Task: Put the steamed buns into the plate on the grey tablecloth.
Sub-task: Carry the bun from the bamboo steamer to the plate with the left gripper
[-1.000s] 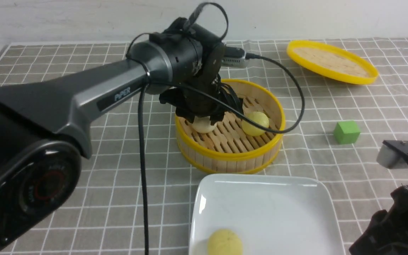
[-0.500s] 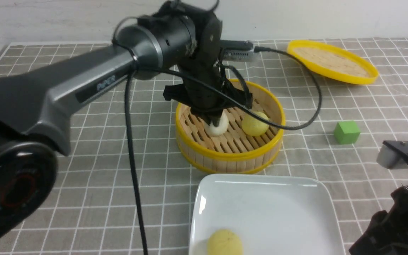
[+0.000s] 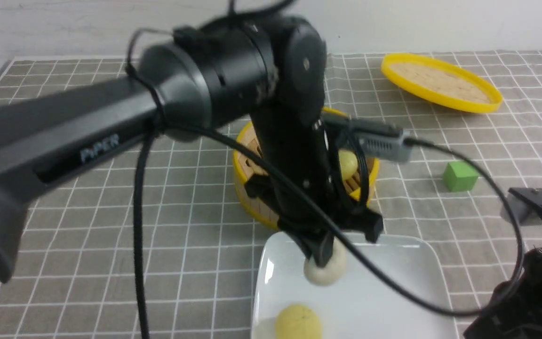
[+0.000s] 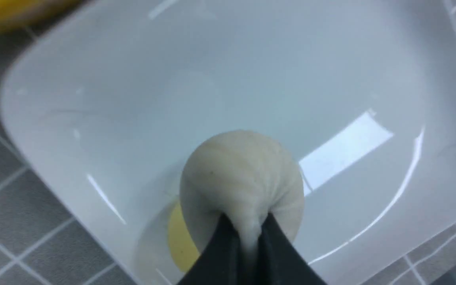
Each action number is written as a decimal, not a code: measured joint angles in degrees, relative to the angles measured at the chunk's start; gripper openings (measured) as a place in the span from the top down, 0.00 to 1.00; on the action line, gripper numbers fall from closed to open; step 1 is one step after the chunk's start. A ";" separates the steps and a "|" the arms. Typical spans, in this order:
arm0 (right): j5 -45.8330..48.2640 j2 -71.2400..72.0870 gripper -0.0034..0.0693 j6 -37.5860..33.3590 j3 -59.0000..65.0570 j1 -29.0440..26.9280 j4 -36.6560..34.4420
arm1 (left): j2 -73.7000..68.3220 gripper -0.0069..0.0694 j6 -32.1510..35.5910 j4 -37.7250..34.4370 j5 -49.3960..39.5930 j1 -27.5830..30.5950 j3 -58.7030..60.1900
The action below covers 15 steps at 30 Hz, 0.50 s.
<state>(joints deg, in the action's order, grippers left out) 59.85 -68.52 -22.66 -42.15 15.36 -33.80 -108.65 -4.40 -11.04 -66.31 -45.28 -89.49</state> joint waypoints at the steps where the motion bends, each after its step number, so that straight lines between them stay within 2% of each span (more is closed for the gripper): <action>1: 0.07 0.00 0.70 0.00 0.00 0.00 0.00 | -0.22 0.87 0.00 0.31 1.45 -0.41 1.30; 7: 0.19 0.00 0.70 0.00 0.00 0.00 0.00 | -2.88 0.87 -3.47 2.10 5.53 -0.75 4.43; 12: 0.21 0.00 0.69 0.00 0.00 0.00 0.00 | -3.68 0.82 -6.55 2.98 7.15 -0.75 4.43; 15: 0.41 0.00 0.69 0.00 0.00 0.00 0.00 | -3.68 0.72 -7.11 3.55 8.09 -0.75 4.43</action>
<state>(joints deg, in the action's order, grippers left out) 60.25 -68.52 -22.66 -42.15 15.36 -33.80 -112.34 -11.52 -7.49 -58.22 -46.03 -85.07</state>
